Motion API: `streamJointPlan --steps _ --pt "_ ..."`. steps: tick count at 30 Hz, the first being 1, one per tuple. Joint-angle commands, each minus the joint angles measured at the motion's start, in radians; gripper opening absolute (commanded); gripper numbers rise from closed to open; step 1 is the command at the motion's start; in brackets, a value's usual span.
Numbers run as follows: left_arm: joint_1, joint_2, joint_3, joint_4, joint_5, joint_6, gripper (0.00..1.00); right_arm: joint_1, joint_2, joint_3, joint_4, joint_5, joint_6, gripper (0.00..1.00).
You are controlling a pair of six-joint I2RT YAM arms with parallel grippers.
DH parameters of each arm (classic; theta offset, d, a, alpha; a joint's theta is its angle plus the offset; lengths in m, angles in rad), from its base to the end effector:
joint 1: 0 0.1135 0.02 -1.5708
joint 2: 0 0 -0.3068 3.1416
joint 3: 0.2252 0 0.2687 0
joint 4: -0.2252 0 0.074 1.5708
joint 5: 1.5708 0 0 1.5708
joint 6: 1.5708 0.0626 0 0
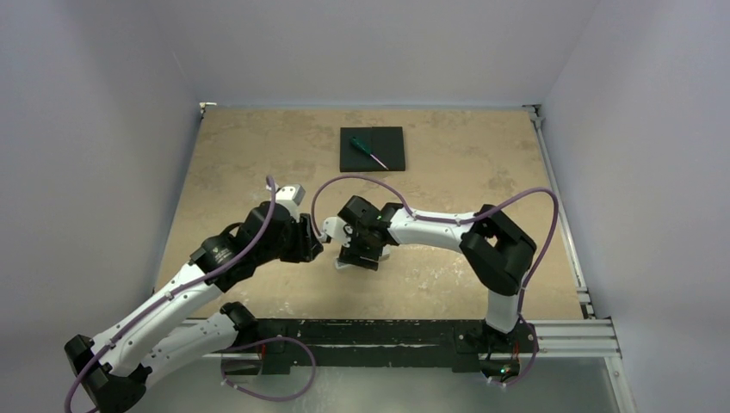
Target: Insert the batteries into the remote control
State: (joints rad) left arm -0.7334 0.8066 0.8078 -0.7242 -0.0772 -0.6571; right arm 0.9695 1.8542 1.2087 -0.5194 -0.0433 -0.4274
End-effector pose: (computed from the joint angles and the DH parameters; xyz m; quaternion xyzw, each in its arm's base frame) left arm 0.1309 -0.1114 0.3051 0.0189 0.9108 -0.2363 0.3381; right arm 0.2269 0.3355 0.1730 -0.6330 0.7471 0.0744 0.1885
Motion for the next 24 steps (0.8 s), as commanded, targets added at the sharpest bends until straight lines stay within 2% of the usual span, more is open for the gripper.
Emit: streamJointPlan --steps 1,4,11,15,19,24 --pt "-0.001 -0.012 0.009 0.016 0.017 0.026 0.4 -0.01 0.008 0.021 -0.019 -0.029 -0.002 0.66" --pt "0.0 -0.015 0.004 0.024 0.022 0.027 0.4 -0.015 0.005 0.003 -0.008 -0.036 0.012 0.56" --pt "-0.001 -0.017 0.001 0.027 0.02 0.028 0.4 -0.015 0.006 -0.009 -0.009 -0.058 0.061 0.23" --pt "0.0 -0.025 -0.001 0.025 0.02 0.024 0.4 -0.015 -0.011 -0.011 -0.009 -0.074 0.119 0.09" --pt "-0.001 -0.041 -0.003 0.026 0.02 0.018 0.4 -0.015 -0.067 -0.041 0.033 -0.095 0.209 0.0" --pt "-0.002 -0.048 -0.005 0.029 0.036 0.011 0.4 -0.015 -0.125 -0.067 0.05 -0.102 0.323 0.0"
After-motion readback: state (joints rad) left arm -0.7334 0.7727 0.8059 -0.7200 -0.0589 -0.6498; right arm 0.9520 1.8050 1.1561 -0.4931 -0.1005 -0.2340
